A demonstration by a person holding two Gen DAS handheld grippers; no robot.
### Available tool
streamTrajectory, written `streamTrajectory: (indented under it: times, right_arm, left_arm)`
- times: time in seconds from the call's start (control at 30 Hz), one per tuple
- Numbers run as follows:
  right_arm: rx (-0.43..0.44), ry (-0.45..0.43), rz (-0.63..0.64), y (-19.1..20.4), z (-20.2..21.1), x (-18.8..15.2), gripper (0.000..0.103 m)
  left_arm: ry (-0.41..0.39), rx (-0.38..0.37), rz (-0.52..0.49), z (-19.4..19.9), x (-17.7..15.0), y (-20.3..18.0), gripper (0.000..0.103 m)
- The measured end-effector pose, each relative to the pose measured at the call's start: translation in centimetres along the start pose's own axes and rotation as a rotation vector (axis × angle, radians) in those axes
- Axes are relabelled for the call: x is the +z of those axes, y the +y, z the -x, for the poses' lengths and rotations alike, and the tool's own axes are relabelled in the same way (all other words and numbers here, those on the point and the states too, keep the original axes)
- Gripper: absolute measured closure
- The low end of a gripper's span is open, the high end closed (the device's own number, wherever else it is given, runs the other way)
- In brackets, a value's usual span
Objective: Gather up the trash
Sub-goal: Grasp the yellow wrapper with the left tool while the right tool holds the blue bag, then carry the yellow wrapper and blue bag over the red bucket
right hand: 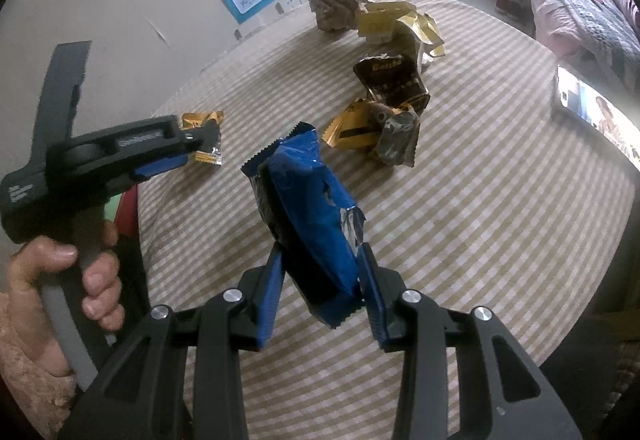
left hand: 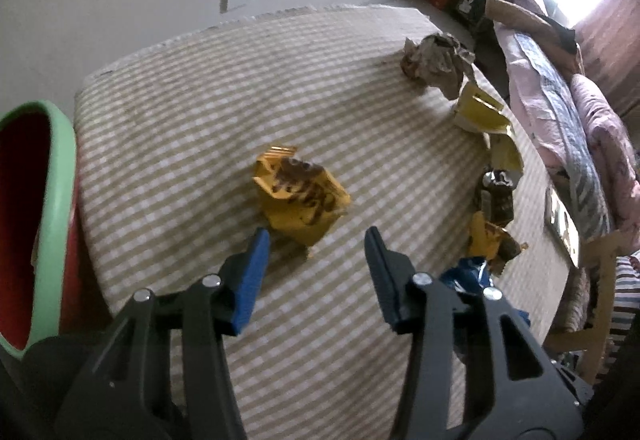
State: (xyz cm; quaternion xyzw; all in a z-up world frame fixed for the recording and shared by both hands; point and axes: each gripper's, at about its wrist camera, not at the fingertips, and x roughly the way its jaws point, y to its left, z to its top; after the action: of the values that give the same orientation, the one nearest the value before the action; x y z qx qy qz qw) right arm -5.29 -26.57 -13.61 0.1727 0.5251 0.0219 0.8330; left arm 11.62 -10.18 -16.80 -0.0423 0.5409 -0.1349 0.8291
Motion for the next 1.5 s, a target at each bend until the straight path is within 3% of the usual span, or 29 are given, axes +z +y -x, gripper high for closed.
streamTrajectory:
  times: [0.17, 0.27, 0.37, 0.47, 0.73, 0.9, 1.2, 1.5]
  right_arm:
    - [0.003, 0.000, -0.008, -0.2, 0.0, -0.1, 0.067]
    - [0.006, 0.001, -0.002, -0.1, 0.0, -0.1, 0.067]
    - [0.007, 0.002, 0.001, 0.1, 0.0, -0.1, 0.067]
    - [0.008, 0.002, 0.000, 0.0, 0.0, -0.1, 0.067]
    - [0.009, -0.007, 0.002, 0.3, 0.2, 0.0, 0.067]
    - [0.015, -0.011, 0.016, 1.0, 0.4, 0.0, 0.067]
    - [0.032, -0.017, 0.058, 3.1, 0.7, 0.3, 0.067]
    - [0.066, -0.020, 0.128, 6.5, 0.8, 0.6, 0.067]
  left_arm:
    - [-0.012, 0.067, -0.026, -1.1, 0.9, -0.1, 0.056]
    - [0.004, 0.080, 0.011, -1.9, 1.2, 1.1, 0.058]
    - [0.012, 0.082, 0.024, -2.1, 1.3, 2.0, 0.076]
    - [0.001, 0.068, 0.021, -1.4, 1.2, 2.4, 0.087]
    - [-0.052, 0.032, 0.023, 1.9, 0.0, 2.6, 0.088]
    - [-0.058, 0.013, 0.076, 3.7, -1.1, 3.9, 0.088]
    - [-0.123, 0.058, 0.022, 6.8, -2.4, 4.3, 0.088]
    - [-0.159, 0.069, 0.040, 8.8, -3.0, 5.6, 0.088]
